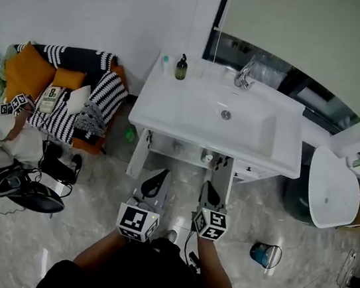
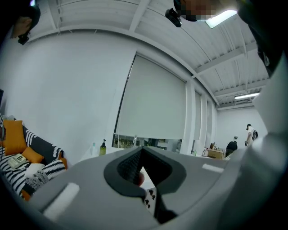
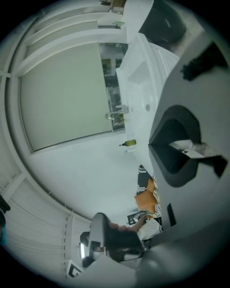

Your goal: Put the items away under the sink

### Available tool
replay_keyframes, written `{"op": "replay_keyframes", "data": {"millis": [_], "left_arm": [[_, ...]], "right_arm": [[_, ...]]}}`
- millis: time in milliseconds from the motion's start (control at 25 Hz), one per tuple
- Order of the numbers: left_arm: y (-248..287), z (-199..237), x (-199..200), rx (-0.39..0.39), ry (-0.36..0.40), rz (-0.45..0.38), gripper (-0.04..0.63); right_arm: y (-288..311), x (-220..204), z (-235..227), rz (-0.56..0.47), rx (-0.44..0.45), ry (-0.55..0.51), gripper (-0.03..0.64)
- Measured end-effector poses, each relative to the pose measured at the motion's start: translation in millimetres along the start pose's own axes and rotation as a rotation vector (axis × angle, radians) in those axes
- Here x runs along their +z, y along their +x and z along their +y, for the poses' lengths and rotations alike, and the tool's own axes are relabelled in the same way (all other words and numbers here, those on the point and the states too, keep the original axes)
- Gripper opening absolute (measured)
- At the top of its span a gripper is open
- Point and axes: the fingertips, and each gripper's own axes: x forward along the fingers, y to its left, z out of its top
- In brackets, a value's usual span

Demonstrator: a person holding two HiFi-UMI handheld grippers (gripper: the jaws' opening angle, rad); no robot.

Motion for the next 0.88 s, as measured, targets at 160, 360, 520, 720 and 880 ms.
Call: {"op": "replay_keyframes", "data": {"millis": [160, 360, 520, 720, 880], "left_arm": [[-18.6, -3.7, -4.0, 0.013, -0.002, 0.004, 0.008], [-38.8, -8.5, -5.0, 0.039, -0.015, -0.005, 0.008], [-51.8, -17.8, -6.7, 0.039, -0.006, -0.007, 0.008], [-61.6, -28.1, -8.8, 0.036, 0.011, -0.005, 0.008], [-67.4, -31.5, -7.4, 0.034, 0.004, -0.017, 0.006]], "right_arm": [[-33.3, 25.9, 29.3, -0.068, 0.056, -0.008, 0.015], [-68.9, 48.0, 55.8, -0.137, 0.104, -0.037, 0.015], [-89.3, 52.2, 69.1, -0.156, 0.126, -0.058, 0.015], [-104.7, 57.1, 76.9, -0.183, 0.142, -0.079, 0.015], [-114.2, 63.1, 80.1, -0.210, 0.149, -0.088, 0.015]]}}
